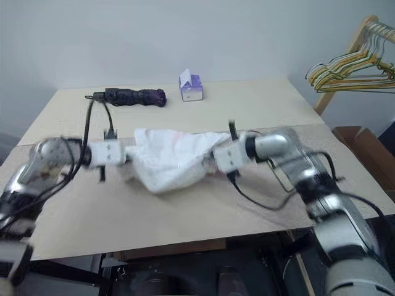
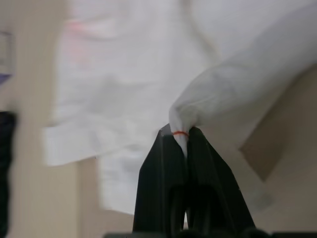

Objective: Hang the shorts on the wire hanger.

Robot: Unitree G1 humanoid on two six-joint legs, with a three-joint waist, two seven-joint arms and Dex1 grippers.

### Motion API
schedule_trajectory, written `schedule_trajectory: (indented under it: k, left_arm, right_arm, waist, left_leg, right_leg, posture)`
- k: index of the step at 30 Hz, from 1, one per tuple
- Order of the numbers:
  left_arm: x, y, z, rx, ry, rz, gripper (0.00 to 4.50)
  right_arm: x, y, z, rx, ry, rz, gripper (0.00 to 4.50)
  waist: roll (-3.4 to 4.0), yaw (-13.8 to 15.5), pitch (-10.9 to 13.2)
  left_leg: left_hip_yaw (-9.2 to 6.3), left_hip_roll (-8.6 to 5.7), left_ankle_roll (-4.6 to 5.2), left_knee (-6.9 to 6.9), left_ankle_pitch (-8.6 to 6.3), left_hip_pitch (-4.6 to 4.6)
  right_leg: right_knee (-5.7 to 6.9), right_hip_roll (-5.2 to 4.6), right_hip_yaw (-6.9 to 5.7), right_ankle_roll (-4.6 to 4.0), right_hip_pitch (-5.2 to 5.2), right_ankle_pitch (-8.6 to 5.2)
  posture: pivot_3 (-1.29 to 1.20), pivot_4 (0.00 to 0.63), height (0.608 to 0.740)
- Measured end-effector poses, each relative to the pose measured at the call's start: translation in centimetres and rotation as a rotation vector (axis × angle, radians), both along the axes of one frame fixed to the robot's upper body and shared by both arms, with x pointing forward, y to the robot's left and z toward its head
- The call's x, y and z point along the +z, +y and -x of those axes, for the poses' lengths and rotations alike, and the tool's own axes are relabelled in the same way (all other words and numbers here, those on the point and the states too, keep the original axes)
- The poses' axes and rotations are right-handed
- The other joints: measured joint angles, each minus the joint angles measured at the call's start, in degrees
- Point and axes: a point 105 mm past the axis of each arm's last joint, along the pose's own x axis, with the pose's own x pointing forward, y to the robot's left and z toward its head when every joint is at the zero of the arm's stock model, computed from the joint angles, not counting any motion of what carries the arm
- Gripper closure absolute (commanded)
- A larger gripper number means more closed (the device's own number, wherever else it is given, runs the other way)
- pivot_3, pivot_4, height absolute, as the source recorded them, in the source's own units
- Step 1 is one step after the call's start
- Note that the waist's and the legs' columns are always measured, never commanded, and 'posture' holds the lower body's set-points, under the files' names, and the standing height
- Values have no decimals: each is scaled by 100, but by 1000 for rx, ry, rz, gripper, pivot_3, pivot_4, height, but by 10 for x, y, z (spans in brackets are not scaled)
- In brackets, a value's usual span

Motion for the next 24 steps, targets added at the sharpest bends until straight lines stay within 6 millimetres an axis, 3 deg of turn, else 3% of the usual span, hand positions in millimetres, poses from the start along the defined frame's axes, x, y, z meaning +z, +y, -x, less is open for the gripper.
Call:
schedule_trajectory:
  k: [1,2,4,7,9,11,14,16,19,24]
  left_arm:
    - [23,-1,-19,75,-85,44,4487]
    - [57,-4,-39,163,-206,112,4487]
    - [124,-2,-58,310,-464,220,4487]
    - [217,8,-47,453,-876,373,4487]
    - [250,13,-32,484,-1051,445,4487]
    - [266,15,-20,459,-1175,461,4487]
    - [260,14,-16,391,-1227,403,4487]
    - [240,11,-19,303,-1170,371,4487]
    - [187,3,-24,144,-996,309,4487]
    - [78,-4,-2,-110,-608,217,4487]
  right_arm:
    - [21,0,-17,-77,-86,-47,4500]
    - [49,-2,-34,-164,-204,-107,4500]
    - [101,-9,-53,-309,-438,-251,4500]
    - [169,-25,-47,-429,-775,-502,4500]
    - [194,-36,-33,-440,-953,-633,4500]
    - [207,-37,-18,-395,-1090,-719,4500]
    - [200,-38,-12,-330,-1139,-724,4500]
    - [174,-37,-17,-278,-1078,-636,4500]
    - [111,-36,-27,-198,-879,-475,4500]
    - [5,-39,-15,-22,-484,-207,4500]
  waist:
    - [-2,4,-1]
    - [-9,3,-4]
    - [-11,-14,-6]
    - [-15,-54,-11]
    - [-15,-89,-11]
    - [-15,-147,-11]
    - [-15,-192,-11]
    - [-15,-238,-21]
    - [-17,-293,-23]
    - [-16,-523,-26]
  left_leg:
    - [-2,-1,-2,11,1,-33]
    - [-7,-10,-55,18,34,-90]
    - [-9,-13,-68,10,45,-114]
    - [1,-38,-69,-46,44,-133]
    - [14,-57,-69,-87,44,-122]
    - [39,-61,-70,-103,44,-122]
    - [53,-66,-69,-93,44,-121]
    - [58,-67,-66,-90,45,-85]
    - [57,-64,-56,-91,44,-17]
    - [45,-61,-53,-95,47,-37]
  right_leg:
    - [13,-3,-1,0,-35,1]
    - [29,-13,0,6,-92,5]
    - [33,-19,2,10,-108,7]
    - [20,-42,48,33,-164,-7]
    - [15,-63,47,44,-170,-14]
    - [-10,-66,44,51,-169,-18]
    - [-11,-68,46,52,-161,-18]
    - [-14,-68,44,55,-119,-17]
    - [-58,-68,38,62,-44,-13]
    - [-42,-67,48,67,-59,-5]
  posture:
    - [-75,7,740]
    - [-75,3,740]
    - [-79,0,740]
    - [-83,0,740]
    - [-89,0,740]
    - [-91,0,740]
    - [-93,0,740]
    - [-93,0,740]
    - [-97,9,740]
    - [-100,20,740]
